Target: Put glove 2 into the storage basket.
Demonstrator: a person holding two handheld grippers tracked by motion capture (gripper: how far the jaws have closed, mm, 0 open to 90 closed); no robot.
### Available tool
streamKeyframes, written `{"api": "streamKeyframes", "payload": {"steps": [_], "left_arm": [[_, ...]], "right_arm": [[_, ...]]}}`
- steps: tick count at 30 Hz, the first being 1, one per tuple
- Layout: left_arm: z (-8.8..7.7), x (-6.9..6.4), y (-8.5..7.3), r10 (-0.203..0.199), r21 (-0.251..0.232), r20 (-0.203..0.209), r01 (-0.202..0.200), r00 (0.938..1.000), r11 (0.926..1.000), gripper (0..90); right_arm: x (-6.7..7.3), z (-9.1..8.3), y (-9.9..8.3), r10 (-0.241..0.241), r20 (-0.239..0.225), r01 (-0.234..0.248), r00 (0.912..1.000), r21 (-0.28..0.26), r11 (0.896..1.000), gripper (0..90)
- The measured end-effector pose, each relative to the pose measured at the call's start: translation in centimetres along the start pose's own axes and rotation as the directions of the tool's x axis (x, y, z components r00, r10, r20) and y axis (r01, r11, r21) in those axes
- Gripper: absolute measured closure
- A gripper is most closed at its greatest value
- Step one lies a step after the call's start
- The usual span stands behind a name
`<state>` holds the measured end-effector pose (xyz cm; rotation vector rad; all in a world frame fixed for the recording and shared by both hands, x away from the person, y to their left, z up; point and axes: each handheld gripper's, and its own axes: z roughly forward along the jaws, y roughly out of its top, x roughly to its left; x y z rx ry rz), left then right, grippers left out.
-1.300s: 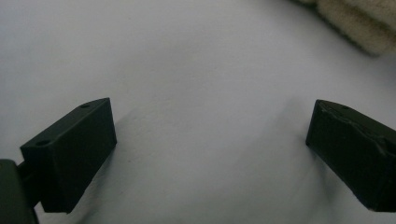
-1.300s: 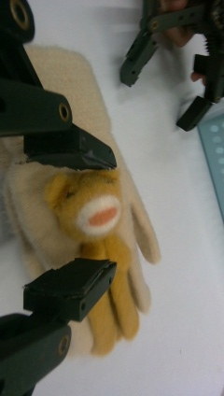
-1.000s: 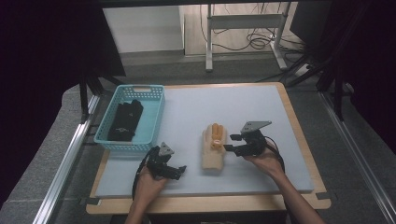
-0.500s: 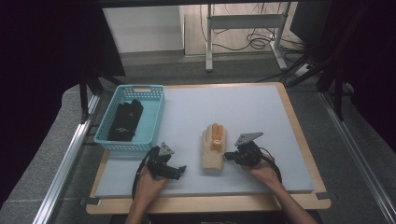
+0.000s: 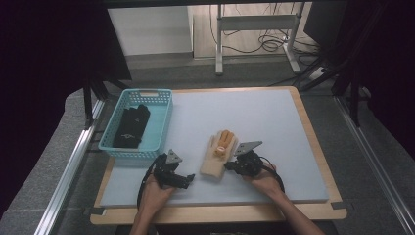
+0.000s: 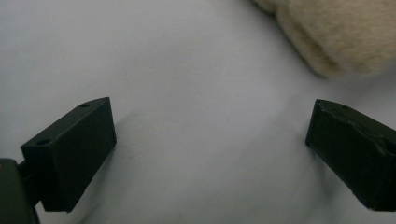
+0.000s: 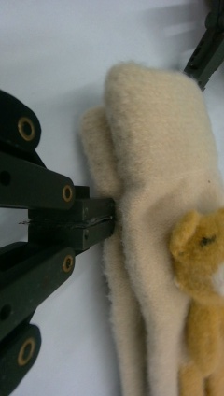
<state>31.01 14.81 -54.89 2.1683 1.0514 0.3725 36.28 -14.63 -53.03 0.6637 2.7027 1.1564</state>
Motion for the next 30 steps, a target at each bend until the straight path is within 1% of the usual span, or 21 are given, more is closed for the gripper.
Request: {"api": "streamKeyframes", "payload": {"steps": [4, 6, 9, 12, 15, 17, 19, 20, 25, 27, 30], "left_arm": [[-0.6, 0.4, -0.7, 0.003, 0.003, 0.005, -0.003, 1.0000, 1.0000, 1.7], [-0.8, 0.6, -0.9, -0.005, 0.001, 0.002, 0.005, 1.0000, 1.0000, 1.3], [-0.8, 0.5, -1.0, -0.006, 0.004, -0.002, 0.006, 1.0000, 1.0000, 1.1], [-0.8, 0.5, -1.0, -0.007, 0.004, -0.001, 0.007, 1.0000, 1.0000, 1.1], [-0.8, 0.5, -1.0, -0.007, 0.005, -0.002, 0.007, 1.0000, 1.0000, 1.1], [-0.8, 0.5, -1.0, -0.007, 0.005, -0.001, 0.007, 1.0000, 1.0000, 1.1], [-0.8, 0.5, -1.0, -0.007, 0.006, -0.001, 0.007, 1.0000, 1.0000, 1.0], [-0.8, 0.5, -1.0, -0.007, 0.006, -0.002, 0.007, 1.0000, 1.0000, 1.0], [-0.8, 0.5, -1.0, -0.007, 0.004, -0.001, 0.007, 1.0000, 1.0000, 1.0], [-0.7, 0.6, -1.0, -0.007, 0.003, 0.000, 0.007, 1.0000, 1.0000, 1.0], [-0.7, 0.6, -1.0, -0.008, 0.002, 0.000, 0.008, 1.0000, 1.0000, 1.0]], "right_arm": [[0.4, 0.9, 0.6, -0.009, -0.005, 0.009, 0.9999, -0.008, 1.000, 88.3], [0.6, 1.3, 0.9, -0.008, -0.007, 0.008, 0.9999, -0.013, 1.000, 88.2], [0.9, 2.0, 1.4, -0.009, -0.006, 0.009, 0.9999, -0.017, 1.000, 88.0], [1.2, 2.5, 1.8, -0.022, -0.001, 0.022, 0.9998, -0.020, 1.000, 87.4], [1.3, 2.3, 1.9, -0.040, 0.010, 0.040, 0.9991, -0.009, 0.999, 83.6], [1.3, 1.7, 1.8, -0.044, 0.017, 0.045, 0.9989, -0.020, 0.999, 80.1], [1.0, 0.9, 1.6, -0.043, 0.040, 0.045, 0.9983, -0.039, 0.998, 76.2], [0.8, 0.5, 1.5, -0.034, 0.050, 0.036, 0.9982, -0.045, 0.998, 73.6], [-0.6, -1.6, 0.7, 0.008, 0.102, -0.001, 0.9947, -0.068, 0.998, 56.5], [-1.1, -2.4, 0.3, 0.019, 0.124, -0.011, 0.9921, -0.068, 0.998, 47.0], [-1.7, -3.3, -0.5, 0.032, 0.165, -0.022, 0.9858, -0.065, 0.998, 33.6]]}}
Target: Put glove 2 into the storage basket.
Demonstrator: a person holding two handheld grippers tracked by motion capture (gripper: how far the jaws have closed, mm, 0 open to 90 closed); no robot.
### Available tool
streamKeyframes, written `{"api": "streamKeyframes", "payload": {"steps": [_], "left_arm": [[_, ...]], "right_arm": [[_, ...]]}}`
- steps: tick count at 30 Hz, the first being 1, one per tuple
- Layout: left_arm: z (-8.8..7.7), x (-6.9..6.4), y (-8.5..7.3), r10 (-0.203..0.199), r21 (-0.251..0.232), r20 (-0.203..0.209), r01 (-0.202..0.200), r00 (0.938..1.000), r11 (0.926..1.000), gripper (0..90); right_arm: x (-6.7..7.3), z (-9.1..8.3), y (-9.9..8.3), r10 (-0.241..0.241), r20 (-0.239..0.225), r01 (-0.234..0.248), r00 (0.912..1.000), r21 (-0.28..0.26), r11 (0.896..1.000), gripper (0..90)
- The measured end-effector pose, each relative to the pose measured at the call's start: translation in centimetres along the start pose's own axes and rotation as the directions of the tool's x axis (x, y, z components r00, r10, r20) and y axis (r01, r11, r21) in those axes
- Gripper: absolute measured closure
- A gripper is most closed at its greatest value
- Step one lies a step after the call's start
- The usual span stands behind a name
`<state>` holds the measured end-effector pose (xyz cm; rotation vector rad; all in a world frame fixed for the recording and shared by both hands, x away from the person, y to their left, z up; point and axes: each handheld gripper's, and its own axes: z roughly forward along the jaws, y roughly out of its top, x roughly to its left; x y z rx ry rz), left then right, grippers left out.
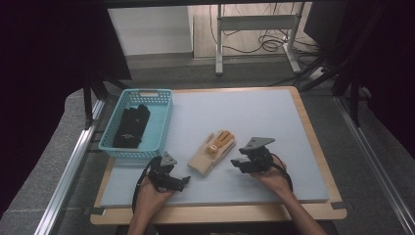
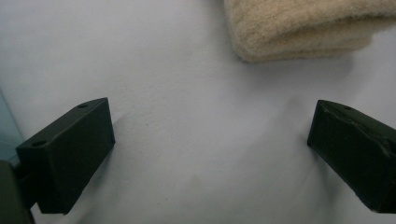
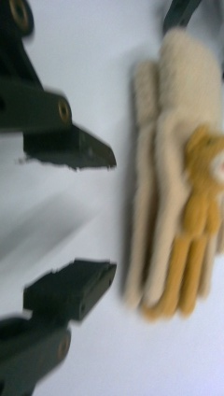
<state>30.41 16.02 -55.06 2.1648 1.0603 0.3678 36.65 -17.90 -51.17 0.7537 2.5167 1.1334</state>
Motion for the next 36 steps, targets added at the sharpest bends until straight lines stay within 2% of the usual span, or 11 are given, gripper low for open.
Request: {"api": "streamKeyframes", "payload": {"steps": [7, 11, 16, 18, 26, 29, 32, 36], "left_arm": [[0.0, 0.0, 0.0, -0.001, 0.000, 0.001, 0.001, 1.0000, 1.0000, 1.0], [0.0, 0.0, 0.0, -0.001, 0.001, 0.003, 0.001, 1.0000, 1.0000, 0.8], [0.0, 0.0, 0.0, -0.002, -0.001, 0.005, 0.002, 1.0000, 1.0000, 0.8], [0.0, 0.0, 0.0, -0.002, -0.001, 0.006, 0.002, 1.0000, 1.0000, 0.8], [-0.1, 0.1, 0.0, 0.001, -0.001, 0.015, -0.001, 0.9999, 1.0000, 0.8], [-0.4, 0.0, 0.4, -0.013, -0.004, 0.044, 0.013, 0.9989, 0.9999, 0.7], [-0.6, -0.2, 1.2, -0.033, -0.022, 0.071, 0.035, 0.9969, 0.9992, 0.5], [-0.6, -0.5, 3.0, -0.049, -0.032, 0.101, 0.052, 0.9937, 0.9981, 0.5]], "right_arm": [[-2.0, -1.8, -2.2, 0.059, 0.082, -0.061, 0.9949, 0.015, 0.998, 14.7], [-3.2, -2.6, -3.5, 0.103, 0.122, -0.108, 0.9872, 0.034, 0.994, 9.0], [-4.3, -3.0, -4.9, 0.133, 0.175, -0.147, 0.9755, 0.065, 0.987, 1.8], [-4.5, -2.9, -5.2, 0.131, 0.188, -0.148, 0.9734, 0.078, 0.986, 0.9], [-4.6, -2.9, -5.4, 0.142, 0.184, -0.159, 0.9727, 0.084, 0.984, 0.5], [-4.5, -2.8, -5.4, 0.141, 0.186, -0.158, 0.9725, 0.081, 0.984, 0.6], [-4.5, -2.8, -5.4, 0.140, 0.186, -0.157, 0.9725, 0.080, 0.984, 0.6], [-4.5, -2.8, -5.4, 0.138, 0.187, -0.154, 0.9727, 0.078, 0.985, 1.0]]}}
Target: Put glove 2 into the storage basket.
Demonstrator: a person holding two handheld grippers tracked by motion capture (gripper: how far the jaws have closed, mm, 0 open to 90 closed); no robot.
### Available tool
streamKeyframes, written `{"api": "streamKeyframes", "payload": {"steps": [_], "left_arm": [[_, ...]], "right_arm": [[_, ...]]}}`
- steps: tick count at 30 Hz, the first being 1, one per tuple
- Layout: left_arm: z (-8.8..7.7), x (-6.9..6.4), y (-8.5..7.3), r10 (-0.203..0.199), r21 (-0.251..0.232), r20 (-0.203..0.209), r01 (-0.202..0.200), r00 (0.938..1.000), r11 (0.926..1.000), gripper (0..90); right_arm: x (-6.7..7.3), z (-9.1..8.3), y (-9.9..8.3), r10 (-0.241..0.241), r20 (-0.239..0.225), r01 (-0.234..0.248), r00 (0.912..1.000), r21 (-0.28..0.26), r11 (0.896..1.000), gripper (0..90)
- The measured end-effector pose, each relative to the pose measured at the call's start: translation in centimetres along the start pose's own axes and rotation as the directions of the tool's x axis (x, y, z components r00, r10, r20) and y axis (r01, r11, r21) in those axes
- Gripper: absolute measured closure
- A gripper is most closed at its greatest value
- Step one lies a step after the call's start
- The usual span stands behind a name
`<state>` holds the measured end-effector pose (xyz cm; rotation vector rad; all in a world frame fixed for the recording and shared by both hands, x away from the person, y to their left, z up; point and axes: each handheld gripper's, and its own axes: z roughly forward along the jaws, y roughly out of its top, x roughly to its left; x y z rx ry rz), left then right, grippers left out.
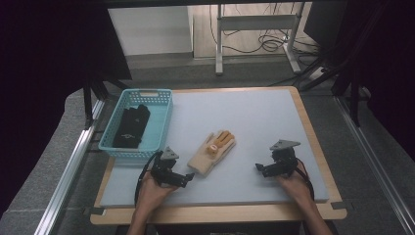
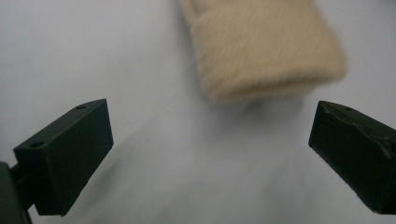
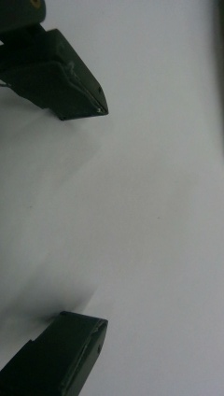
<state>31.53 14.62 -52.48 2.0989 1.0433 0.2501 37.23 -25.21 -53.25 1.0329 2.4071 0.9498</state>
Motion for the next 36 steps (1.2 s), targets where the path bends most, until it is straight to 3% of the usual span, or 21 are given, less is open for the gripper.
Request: {"api": "streamKeyframes", "payload": {"steps": [6, 13, 21, 24, 31, 36], "left_arm": [[1.7, -1.1, 3.9, 0.046, 0.029, 0.000, -0.046, 0.9989, 0.9985, 1.0], [5.5, -1.8, 7.6, 0.079, 0.102, 0.008, -0.080, 0.9968, 0.9916, 1.6], [8.7, -1.9, 8.1, 0.065, 0.197, -0.016, -0.060, 0.9978, 0.9785, 7.0], [8.8, -2.4, 8.0, 0.089, 0.205, -0.054, -0.076, 0.9946, 0.9759, 15.6], [8.2, -2.9, 8.2, 0.083, 0.211, -0.058, -0.069, 0.9948, 0.9750, 44.9], [7.9, -2.8, 8.3, 0.078, 0.205, -0.044, -0.067, 0.9960, 0.9765, 55.1]], "right_arm": [[0.0, 0.0, 0.0, -0.002, 0.001, 0.002, 1.0000, -0.004, 1.000, 1.4], [0.1, 0.0, 0.0, -0.006, 0.000, 0.006, 1.0000, -0.006, 1.000, 2.2], [0.1, -0.1, -0.1, -0.007, 0.000, 0.007, 1.0000, -0.007, 1.000, 2.4], [0.1, -0.1, -0.1, -0.007, 0.000, 0.007, 1.0000, -0.007, 1.000, 2.5], [0.1, -0.1, -0.1, -0.007, 0.000, 0.007, 1.0000, -0.007, 1.000, 2.5], [0.1, -0.1, -0.1, -0.007, -0.001, 0.007, 1.0000, -0.007, 1.000, 2.5]]}}
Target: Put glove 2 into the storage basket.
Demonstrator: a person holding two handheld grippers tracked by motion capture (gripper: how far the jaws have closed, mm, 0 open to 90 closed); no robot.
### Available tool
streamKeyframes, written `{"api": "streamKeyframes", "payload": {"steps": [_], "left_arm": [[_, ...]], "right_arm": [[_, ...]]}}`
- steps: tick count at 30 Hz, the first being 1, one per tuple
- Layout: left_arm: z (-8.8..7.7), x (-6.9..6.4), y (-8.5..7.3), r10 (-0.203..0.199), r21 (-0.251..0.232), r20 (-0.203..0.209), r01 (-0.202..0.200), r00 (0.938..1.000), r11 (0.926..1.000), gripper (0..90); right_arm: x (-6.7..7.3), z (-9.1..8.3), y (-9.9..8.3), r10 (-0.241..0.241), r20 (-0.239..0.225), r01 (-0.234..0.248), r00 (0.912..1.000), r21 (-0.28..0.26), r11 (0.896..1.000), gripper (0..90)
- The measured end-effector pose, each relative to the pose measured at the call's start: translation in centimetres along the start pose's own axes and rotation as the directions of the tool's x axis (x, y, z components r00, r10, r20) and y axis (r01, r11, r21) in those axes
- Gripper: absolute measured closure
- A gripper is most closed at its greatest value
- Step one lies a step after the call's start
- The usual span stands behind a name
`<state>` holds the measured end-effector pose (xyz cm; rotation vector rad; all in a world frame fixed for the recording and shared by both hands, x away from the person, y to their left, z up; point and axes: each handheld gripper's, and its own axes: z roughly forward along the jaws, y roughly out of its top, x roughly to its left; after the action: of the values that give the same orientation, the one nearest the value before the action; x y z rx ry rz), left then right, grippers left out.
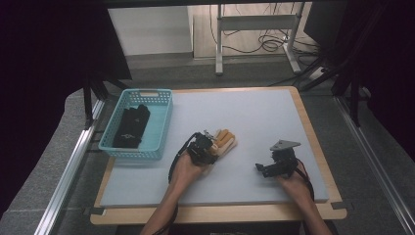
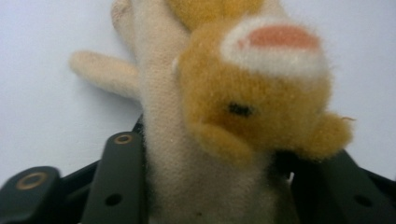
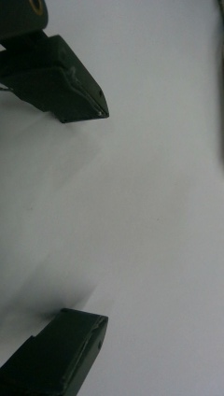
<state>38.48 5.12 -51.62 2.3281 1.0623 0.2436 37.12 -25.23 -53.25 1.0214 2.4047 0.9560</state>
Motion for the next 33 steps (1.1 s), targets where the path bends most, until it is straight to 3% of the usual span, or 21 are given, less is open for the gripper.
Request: {"api": "streamKeyframes", "payload": {"steps": [10, 19, 28, 33], "left_arm": [[-1.9, 0.9, 0.7, -0.013, -0.022, 0.004, 0.013, 0.9999, 0.9997, 69.5], [-3.1, 1.7, 1.2, -0.026, -0.043, -0.008, 0.025, 0.9996, 0.9988, 73.6], [-6.6, 3.7, 2.3, -0.050, -0.073, -0.056, 0.046, 0.9972, 0.9963, 73.5], [-8.9, 5.5, 2.7, -0.075, -0.078, -0.088, 0.068, 0.9933, 0.9946, 73.2]], "right_arm": [[0.0, 0.0, 0.0, 0.001, -0.001, -0.001, 1.0000, 0.000, 1.000, 2.7], [0.0, 0.0, 0.0, 0.001, -0.001, -0.001, 1.0000, 0.000, 1.000, 2.8], [0.0, 0.0, 0.0, 0.001, -0.001, -0.001, 1.0000, 0.000, 1.000, 2.9], [0.0, 0.0, 0.0, 0.000, 0.000, 0.000, 1.0000, -0.001, 1.000, 2.9]]}}
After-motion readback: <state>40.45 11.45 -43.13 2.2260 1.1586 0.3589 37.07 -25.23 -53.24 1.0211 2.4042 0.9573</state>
